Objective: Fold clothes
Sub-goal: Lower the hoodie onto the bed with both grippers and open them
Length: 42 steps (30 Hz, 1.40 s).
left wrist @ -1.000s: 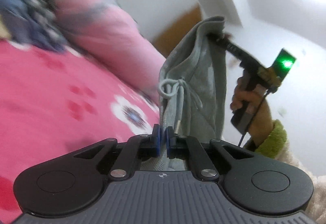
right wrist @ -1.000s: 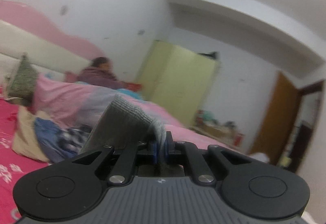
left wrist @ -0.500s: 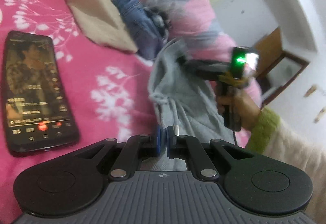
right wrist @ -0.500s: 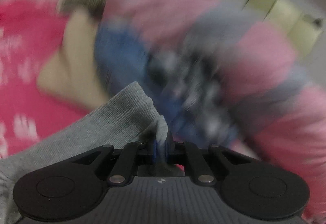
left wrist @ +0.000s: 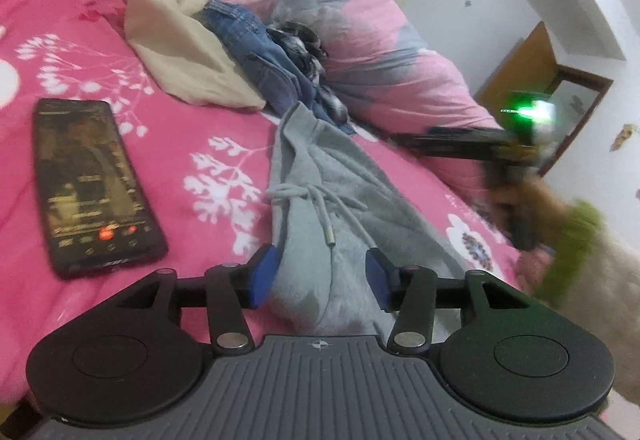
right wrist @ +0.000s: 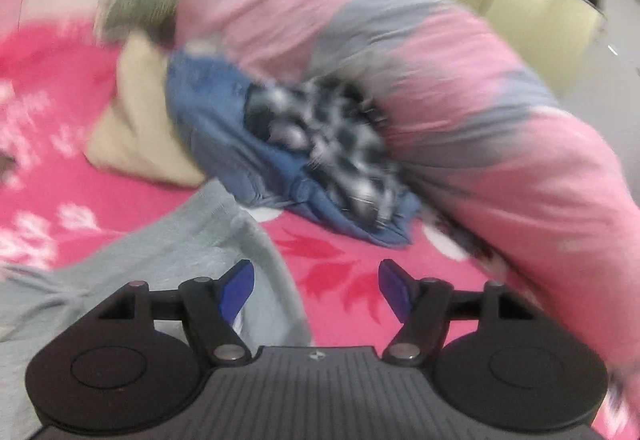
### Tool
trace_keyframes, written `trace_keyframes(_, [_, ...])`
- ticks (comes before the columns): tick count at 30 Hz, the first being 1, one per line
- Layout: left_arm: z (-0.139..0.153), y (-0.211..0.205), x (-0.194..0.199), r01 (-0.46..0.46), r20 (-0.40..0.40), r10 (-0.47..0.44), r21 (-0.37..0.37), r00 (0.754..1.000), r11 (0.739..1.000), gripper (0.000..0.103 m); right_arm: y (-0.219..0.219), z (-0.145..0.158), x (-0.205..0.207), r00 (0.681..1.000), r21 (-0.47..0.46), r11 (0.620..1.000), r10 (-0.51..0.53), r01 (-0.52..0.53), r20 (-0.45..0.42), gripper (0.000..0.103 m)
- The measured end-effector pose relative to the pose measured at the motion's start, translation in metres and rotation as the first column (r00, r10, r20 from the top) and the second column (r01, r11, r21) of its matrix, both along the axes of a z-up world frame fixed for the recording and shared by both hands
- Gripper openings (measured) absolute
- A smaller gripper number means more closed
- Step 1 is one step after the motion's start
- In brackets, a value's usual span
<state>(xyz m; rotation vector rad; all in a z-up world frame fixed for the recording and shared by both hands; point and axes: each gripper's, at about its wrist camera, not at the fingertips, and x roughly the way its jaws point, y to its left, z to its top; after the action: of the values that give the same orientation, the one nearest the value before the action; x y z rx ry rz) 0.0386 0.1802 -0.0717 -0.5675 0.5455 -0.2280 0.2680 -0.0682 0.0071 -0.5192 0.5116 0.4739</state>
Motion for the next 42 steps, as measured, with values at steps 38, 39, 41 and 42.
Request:
trace_keyframes(38, [0.002, 0.003, 0.009, -0.273, -0.155, 0.298, 0.163, 0.942, 0.948, 0.015, 0.025, -0.074, -0.262, 0.926, 0.185, 0.954, 0.279, -0.236, -0.254, 0.010])
trace_keyframes(39, [-0.001, 0.003, 0.008, -0.265, -0.161, 0.292, 0.167, 0.943, 0.950, 0.016, 0.024, -0.078, -0.263, 0.927, 0.186, 0.955, 0.275, -0.232, -0.256, 0.010])
trace_keyframes(41, [-0.001, 0.002, 0.004, -0.249, -0.161, 0.281, 0.189, 0.946, 0.950, 0.019, 0.020, -0.076, -0.262, 0.926, 0.214, 0.953, 0.269, -0.216, -0.264, 0.013])
trace_keyframes(42, [0.000, -0.001, 0.002, -0.243, -0.156, 0.278, 0.209, 0.948, 0.947, 0.021, 0.019, -0.075, -0.262, 0.926, 0.228, 0.951, 0.267, -0.208, -0.268, 0.015])
